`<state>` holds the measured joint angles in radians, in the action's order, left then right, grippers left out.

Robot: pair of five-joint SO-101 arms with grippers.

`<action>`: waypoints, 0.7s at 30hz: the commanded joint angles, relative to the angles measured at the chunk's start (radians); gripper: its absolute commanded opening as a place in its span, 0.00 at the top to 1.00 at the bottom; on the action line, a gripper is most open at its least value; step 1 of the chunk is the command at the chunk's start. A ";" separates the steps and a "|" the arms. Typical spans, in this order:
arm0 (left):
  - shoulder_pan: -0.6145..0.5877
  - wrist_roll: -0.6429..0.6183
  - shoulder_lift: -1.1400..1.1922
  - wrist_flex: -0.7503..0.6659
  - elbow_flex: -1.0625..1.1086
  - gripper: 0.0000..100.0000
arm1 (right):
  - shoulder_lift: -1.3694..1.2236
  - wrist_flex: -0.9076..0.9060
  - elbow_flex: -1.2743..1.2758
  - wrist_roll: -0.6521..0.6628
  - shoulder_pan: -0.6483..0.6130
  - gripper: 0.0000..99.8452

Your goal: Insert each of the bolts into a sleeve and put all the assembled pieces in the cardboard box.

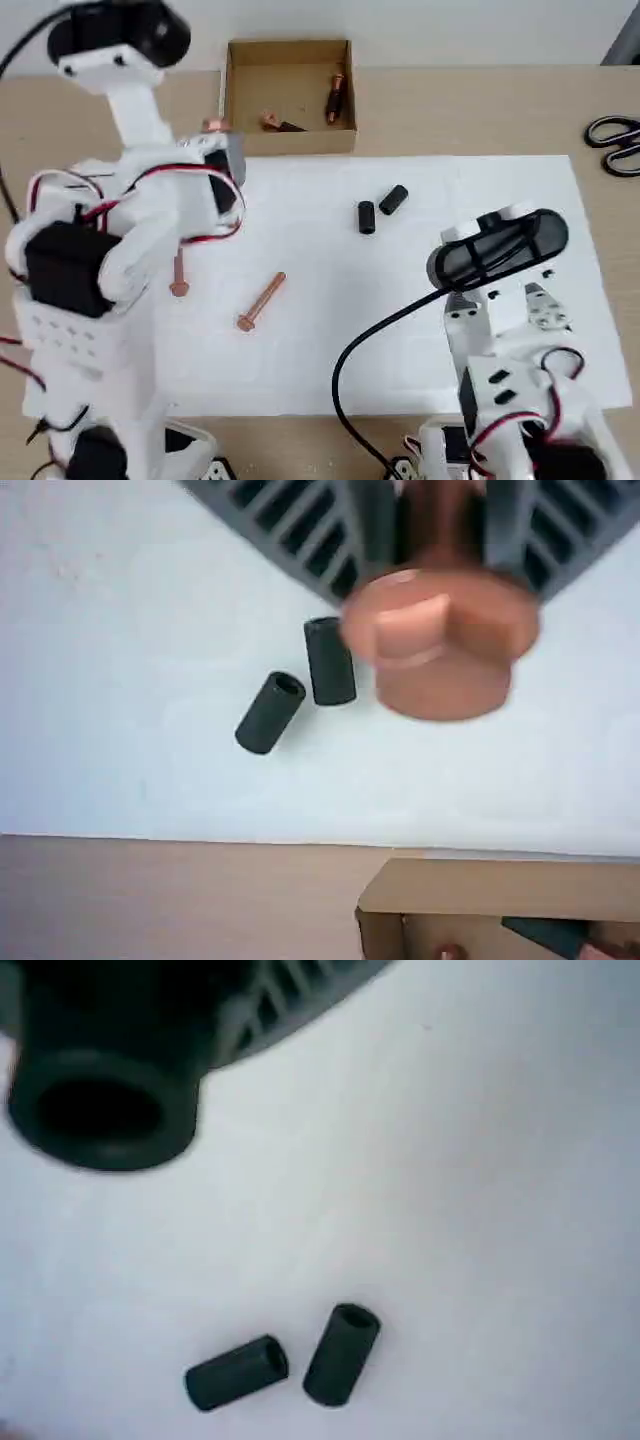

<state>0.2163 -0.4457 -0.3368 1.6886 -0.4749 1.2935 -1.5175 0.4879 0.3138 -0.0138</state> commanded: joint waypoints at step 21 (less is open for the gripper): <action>0.190 -0.028 -0.084 -0.775 0.684 0.99 | 0.160 0.894 0.901 -0.345 -0.328 1.00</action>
<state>0.3805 -0.4672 -0.3782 0.9966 0.1788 1.4346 -0.6690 1.3825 0.0100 -0.3330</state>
